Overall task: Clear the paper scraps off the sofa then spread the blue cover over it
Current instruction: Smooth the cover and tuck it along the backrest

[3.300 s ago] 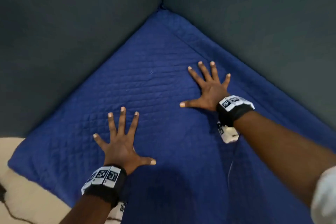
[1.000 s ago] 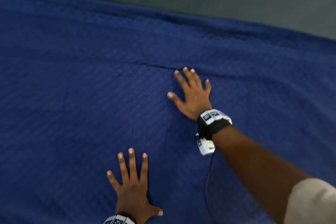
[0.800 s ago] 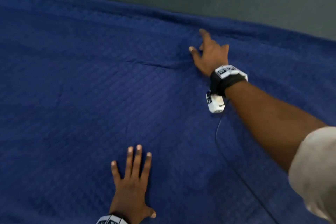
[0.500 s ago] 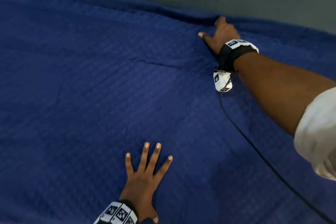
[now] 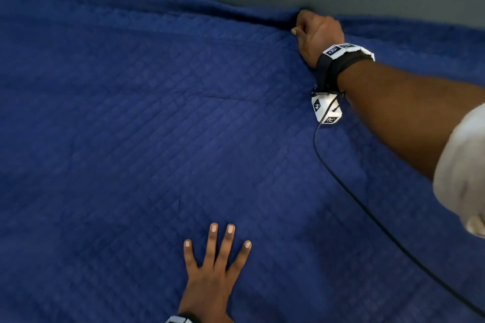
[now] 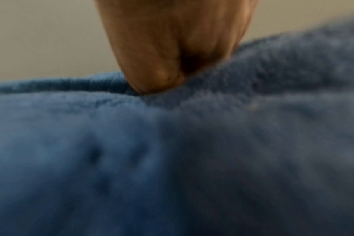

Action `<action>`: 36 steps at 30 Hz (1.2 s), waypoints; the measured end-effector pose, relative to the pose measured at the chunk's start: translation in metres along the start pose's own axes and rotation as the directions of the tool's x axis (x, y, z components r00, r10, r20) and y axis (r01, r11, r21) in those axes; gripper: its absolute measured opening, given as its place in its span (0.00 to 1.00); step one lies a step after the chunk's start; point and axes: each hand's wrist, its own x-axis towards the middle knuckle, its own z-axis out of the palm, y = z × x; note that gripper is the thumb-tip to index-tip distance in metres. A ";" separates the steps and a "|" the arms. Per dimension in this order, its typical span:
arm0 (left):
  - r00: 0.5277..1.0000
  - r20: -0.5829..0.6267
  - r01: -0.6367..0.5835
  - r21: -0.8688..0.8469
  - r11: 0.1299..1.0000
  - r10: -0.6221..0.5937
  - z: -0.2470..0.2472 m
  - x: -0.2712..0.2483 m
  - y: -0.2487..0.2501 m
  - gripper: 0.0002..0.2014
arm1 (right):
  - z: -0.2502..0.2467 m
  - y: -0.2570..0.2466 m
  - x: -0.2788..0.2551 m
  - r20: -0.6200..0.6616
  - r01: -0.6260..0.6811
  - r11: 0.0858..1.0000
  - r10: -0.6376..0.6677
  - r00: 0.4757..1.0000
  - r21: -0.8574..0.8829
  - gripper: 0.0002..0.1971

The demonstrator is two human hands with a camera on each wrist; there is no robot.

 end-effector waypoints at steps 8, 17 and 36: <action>0.997 0.001 -0.080 0.122 0.989 0.080 0.011 -0.026 0.014 0.45 | -0.012 -0.013 -0.136 -0.027 0.081 0.968 -0.077 0.997 0.237 0.33; 0.971 -0.107 -0.224 -0.115 0.968 0.212 -0.042 -0.001 0.004 0.26 | 0.045 -0.046 -0.251 0.296 0.153 0.987 -0.159 0.942 0.042 0.69; 0.933 -0.340 -0.169 -0.134 0.976 0.115 -0.182 0.246 0.063 0.47 | -0.033 0.172 -0.214 -0.241 -0.144 0.980 0.173 0.955 0.136 0.31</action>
